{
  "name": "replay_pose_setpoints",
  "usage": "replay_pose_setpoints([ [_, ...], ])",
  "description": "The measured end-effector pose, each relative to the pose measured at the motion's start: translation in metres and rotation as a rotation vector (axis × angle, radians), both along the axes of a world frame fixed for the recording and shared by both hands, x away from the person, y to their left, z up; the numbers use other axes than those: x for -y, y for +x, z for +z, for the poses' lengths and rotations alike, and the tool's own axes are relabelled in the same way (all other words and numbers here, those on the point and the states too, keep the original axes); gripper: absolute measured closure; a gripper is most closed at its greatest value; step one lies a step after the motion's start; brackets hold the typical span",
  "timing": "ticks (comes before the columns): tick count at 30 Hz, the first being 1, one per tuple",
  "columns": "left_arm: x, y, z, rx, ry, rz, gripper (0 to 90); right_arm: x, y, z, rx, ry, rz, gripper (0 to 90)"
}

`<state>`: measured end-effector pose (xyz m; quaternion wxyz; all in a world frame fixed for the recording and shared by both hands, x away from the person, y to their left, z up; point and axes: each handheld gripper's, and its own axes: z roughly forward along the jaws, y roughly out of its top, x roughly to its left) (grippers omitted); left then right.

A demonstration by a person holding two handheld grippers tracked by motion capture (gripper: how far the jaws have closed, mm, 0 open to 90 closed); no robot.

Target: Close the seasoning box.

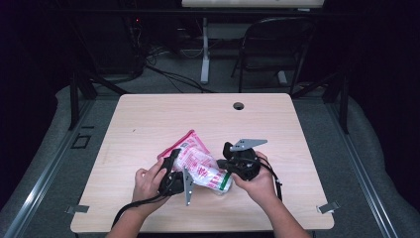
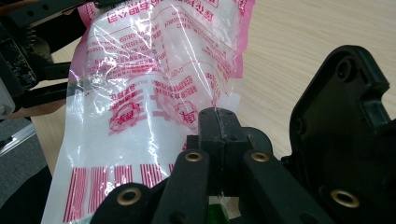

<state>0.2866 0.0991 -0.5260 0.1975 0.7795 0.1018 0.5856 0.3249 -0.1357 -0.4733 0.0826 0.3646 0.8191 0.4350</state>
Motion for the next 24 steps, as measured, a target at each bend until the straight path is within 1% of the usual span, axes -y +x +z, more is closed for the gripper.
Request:
replay_pose_setpoints([
  [2,0.0,0.0,0.0005,0.01,0.011,-0.003,58.4,0.0003,-0.0005,0.0002,0.001,-0.004,0.0,90.0],
  [4,-0.0001,-0.0006,0.0009,0.008,0.019,0.0,58.4,-0.0001,-0.0011,0.0003,0.003,0.001,-0.001,90.0],
  [6,0.0001,-0.0009,0.001,0.021,0.022,-0.003,58.5,-0.0004,-0.0017,0.0005,0.006,0.004,-0.006,90.0],
  [7,-0.0002,-0.0014,0.0019,0.021,0.034,0.0,58.6,-0.0003,-0.0019,0.0008,0.007,0.004,-0.005,90.0],
  [11,0.0001,-0.0019,0.0025,0.032,0.045,-0.002,58.6,0.0,-0.0025,0.0011,0.01,0.003,-0.003,90.0],
  [14,0.0007,-0.0023,0.0024,0.038,0.05,-0.001,58.6,0.0,-0.0032,0.0007,0.01,0.01,-0.005,90.0],
  [18,0.0016,-0.0026,0.0029,0.045,0.06,-0.003,58.7,0.0015,-0.0032,0.0006,0.01,0.004,-0.005,90.0],
  [21,0.0024,-0.0025,0.0038,0.052,0.073,-0.006,58.8,0.0022,-0.003,0.0003,0.011,0.008,-0.01,90.0],
  [24,0.0028,-0.0024,0.0038,0.055,0.073,-0.005,58.8,0.0024,-0.0028,-0.0001,0.012,0.014,-0.015,90.0],
])
